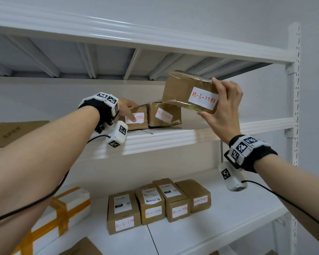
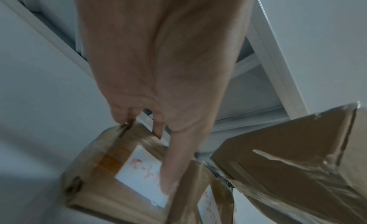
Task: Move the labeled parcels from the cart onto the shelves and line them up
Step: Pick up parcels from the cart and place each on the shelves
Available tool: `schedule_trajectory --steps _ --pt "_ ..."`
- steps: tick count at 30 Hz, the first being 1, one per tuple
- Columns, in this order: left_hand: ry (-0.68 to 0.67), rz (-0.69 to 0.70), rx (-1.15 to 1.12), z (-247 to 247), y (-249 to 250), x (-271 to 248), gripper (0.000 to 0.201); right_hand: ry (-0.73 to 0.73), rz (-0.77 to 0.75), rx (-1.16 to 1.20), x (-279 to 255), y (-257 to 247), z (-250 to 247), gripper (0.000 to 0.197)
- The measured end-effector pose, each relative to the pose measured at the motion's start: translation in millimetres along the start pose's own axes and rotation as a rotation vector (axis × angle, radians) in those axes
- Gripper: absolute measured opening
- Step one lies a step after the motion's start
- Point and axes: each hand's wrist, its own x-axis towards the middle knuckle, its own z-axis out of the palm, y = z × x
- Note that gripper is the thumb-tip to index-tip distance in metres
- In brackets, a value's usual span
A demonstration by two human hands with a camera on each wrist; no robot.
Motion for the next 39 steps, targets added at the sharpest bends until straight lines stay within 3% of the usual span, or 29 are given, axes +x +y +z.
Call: schedule_trajectory --steps 2,4,8,11,15,23,29,36,39 --pt "0.02 0.022 -0.088 0.1 -3.2 -2.9 0.081 -0.01 -0.034 0.001 1.6 -6.4 -1.0 0.097" --pt "0.129 0.043 -0.204 -3.1 -3.0 -7.6 0.074 -0.018 -0.075 0.018 4.2 -16.0 -0.6 0.096" --pt "0.345 0.036 -0.632 -24.5 -2.5 -30.2 0.053 -0.022 -0.141 0.088 11.9 -46.7 6.7 0.096" --pt "0.337 0.046 -0.839 -45.5 -12.3 -55.4 0.064 -0.064 -0.184 0.134 17.8 -74.5 20.0 0.098" --pt "0.3 0.064 -0.836 -60.9 -35.3 -93.0 0.081 -0.115 -0.194 0.247 22.2 -116.5 45.1 0.096" --pt "0.32 -0.12 -0.986 -62.7 -110.0 -129.1 0.068 -0.208 -0.168 0.338 14.2 -188.2 86.0 0.094" --pt "0.224 -0.171 -1.055 -49.8 -146.6 -137.8 0.08 -0.256 -0.241 0.233 17.4 -215.1 106.8 0.094" --pt "0.33 -0.176 -1.046 -51.3 -159.5 -137.8 0.065 -0.24 -0.257 0.304 16.2 -229.0 116.1 0.093" --pt "0.418 -0.18 -1.03 -57.9 -154.8 -136.6 0.047 -0.216 -0.204 0.358 16.4 -234.1 123.7 0.093"
